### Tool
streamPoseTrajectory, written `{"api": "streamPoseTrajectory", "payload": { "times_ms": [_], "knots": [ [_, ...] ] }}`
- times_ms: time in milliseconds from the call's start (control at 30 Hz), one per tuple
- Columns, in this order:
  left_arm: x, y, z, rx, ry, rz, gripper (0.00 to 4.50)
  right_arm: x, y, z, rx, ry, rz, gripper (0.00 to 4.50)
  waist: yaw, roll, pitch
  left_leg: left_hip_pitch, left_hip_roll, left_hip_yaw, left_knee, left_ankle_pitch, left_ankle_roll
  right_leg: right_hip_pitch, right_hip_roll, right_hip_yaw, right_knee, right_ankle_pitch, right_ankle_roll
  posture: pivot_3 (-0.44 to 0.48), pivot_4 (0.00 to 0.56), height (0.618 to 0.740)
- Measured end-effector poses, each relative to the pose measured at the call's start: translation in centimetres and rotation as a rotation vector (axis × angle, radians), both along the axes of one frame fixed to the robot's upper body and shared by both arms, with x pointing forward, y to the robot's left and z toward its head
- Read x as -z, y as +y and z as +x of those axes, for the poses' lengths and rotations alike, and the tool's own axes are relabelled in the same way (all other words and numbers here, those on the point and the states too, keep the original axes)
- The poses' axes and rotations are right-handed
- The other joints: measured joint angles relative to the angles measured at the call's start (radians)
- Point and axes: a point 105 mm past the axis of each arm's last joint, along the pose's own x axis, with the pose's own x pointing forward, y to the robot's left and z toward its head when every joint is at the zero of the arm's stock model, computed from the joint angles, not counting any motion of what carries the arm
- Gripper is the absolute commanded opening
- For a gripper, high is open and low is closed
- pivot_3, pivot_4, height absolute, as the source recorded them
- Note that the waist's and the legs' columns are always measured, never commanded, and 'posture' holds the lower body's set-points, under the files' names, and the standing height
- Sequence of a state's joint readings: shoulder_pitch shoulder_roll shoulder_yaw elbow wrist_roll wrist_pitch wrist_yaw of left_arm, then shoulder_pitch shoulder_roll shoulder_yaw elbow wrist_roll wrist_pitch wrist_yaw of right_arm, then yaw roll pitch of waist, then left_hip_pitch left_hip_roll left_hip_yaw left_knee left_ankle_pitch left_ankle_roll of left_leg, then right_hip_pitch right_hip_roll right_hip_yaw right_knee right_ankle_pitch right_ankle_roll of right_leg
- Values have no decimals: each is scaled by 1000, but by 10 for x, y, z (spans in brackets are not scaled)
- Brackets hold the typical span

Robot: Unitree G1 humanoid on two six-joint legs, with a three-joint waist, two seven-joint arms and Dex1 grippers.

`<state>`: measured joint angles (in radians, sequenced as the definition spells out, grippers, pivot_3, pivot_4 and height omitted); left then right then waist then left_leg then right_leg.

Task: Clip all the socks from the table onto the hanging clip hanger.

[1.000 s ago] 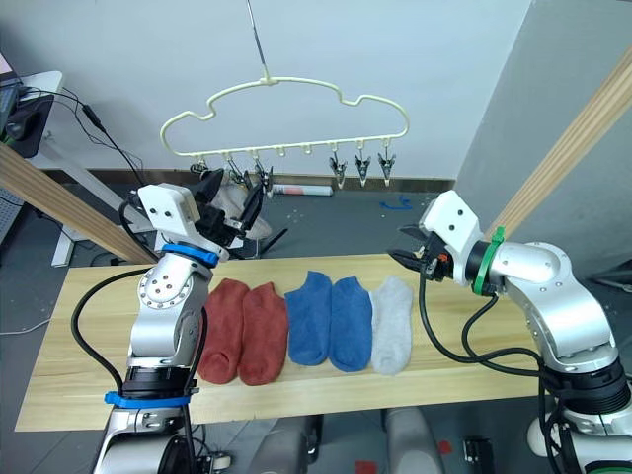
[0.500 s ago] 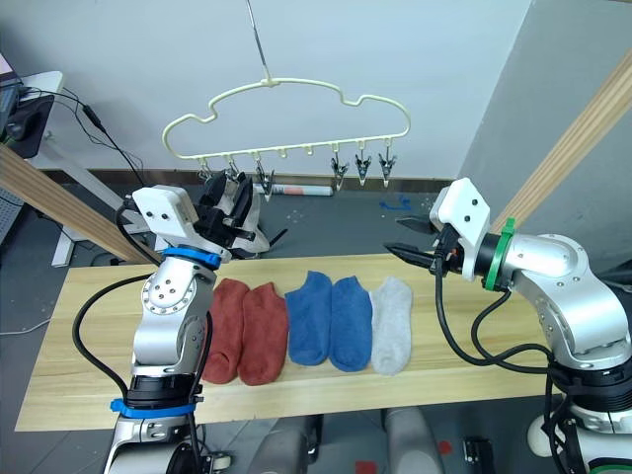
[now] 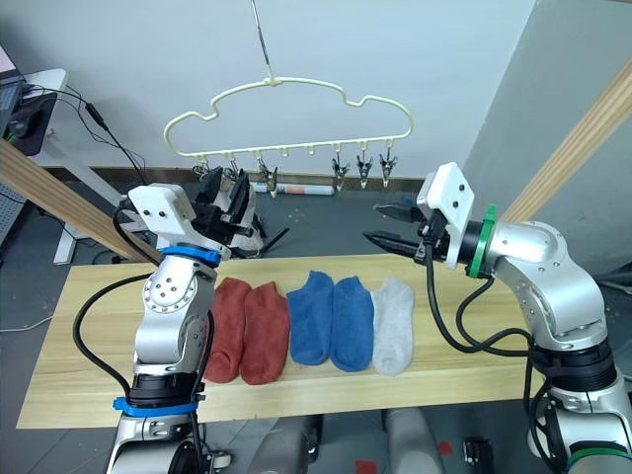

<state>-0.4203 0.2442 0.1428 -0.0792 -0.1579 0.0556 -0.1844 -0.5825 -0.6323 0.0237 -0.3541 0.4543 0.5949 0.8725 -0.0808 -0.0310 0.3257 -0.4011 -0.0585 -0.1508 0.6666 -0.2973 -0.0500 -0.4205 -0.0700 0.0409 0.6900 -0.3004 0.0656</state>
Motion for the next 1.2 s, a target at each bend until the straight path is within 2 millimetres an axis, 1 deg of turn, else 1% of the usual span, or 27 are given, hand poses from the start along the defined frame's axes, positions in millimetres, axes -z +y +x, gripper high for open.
{"api": "streamPoseTrajectory", "payload": {
  "times_ms": [367, 533, 600, 700, 767, 867, 933, 1000, 1067, 1133, 1167, 1200],
  "knots": [
    [-9, -7, 0, 30, -23, -37, 1932, 3, -3, 1, 9, 9, -5, 2156, 0, 0, 0, 0, 0, 0, 0, 0, 0, 0, 0, 0, 0, 0, 0, -98, 346, 740],
    [-9, -7, 0, 30, -23, -38, 1932, 4, -4, 1, 14, 13, -9, 2156, 0, 0, 0, 0, 0, 0, 0, 0, 0, 0, 0, 0, 0, 0, 0, -96, 346, 740],
    [-9, -7, 0, 31, -22, -39, 1570, 4, -4, 1, 15, 13, -10, 2156, 0, 0, 0, 0, 0, 0, 0, 0, 0, 0, 0, 0, 0, 0, 0, -98, 346, 740],
    [-8, -8, 0, 37, -21, -46, 802, 4, -4, 1, 16, 14, -10, 2156, 0, 0, 0, 0, 0, 0, 0, 0, 0, 0, 0, 0, 0, 0, 0, -98, 346, 740],
    [-9, -9, 0, 45, -23, -54, 410, 4, -4, 1, 16, 15, -10, 2156, 0, 0, 0, 0, 0, 0, 0, 0, 0, 0, 0, 0, 0, 0, 0, -99, 346, 740],
    [-11, -10, 0, 50, -29, -59, 15, 6, -5, 0, 18, 20, -13, 2156, 0, 0, 0, 0, 0, 0, 0, 0, 0, 0, 0, 0, 0, 0, 0, -98, 346, 740],
    [-12, -10, 0, 51, -32, -57, 5, 11, -6, -3, 23, 29, -21, 2156, 0, 0, 0, 0, 0, 0, 0, 0, 0, 0, 0, 0, 0, 0, 0, -94, 345, 740],
    [-13, -9, 0, 50, -33, -53, 0, 22, -9, -7, 50, 54, -34, 2512, 1, 0, 0, 0, 0, 0, 0, 0, 0, 0, 0, 0, 0, 0, 0, -91, 344, 740],
    [-14, -7, 0, 44, -35, -44, 0, 44, -14, -12, 91, 97, -72, 3055, 3, 0, 0, 0, 0, 0, 0, 0, 0, 0, 0, 0, 0, 0, 0, -92, 345, 740],
    [-15, -5, -1, 39, -34, -34, 0, 74, -19, -17, 142, 137, -142, 3751, 4, 0, 0, 0, 0, 0, 0, 0, 0, 0, 0, 0, 0, 0, 0, -95, 346, 740],
    [-15, -4, -1, 37, -32, -30, 0, 86, -21, -18, 173, 148, -165, 4040, 3, 0, 0, 0, 0, 1, 0, 0, 0, 0, 0, 1, 1, 0, 0, -95, 346, 740],
    [-14, -3, -1, 39, -25, -24, 0, 98, -23, -14, 231, 143, -182, 4393, 0, 0, 0, 1, 0, 2, 1, 0, 0, 0, 0, 1, 2, 1, 1, -97, 347, 740]
  ]
}}
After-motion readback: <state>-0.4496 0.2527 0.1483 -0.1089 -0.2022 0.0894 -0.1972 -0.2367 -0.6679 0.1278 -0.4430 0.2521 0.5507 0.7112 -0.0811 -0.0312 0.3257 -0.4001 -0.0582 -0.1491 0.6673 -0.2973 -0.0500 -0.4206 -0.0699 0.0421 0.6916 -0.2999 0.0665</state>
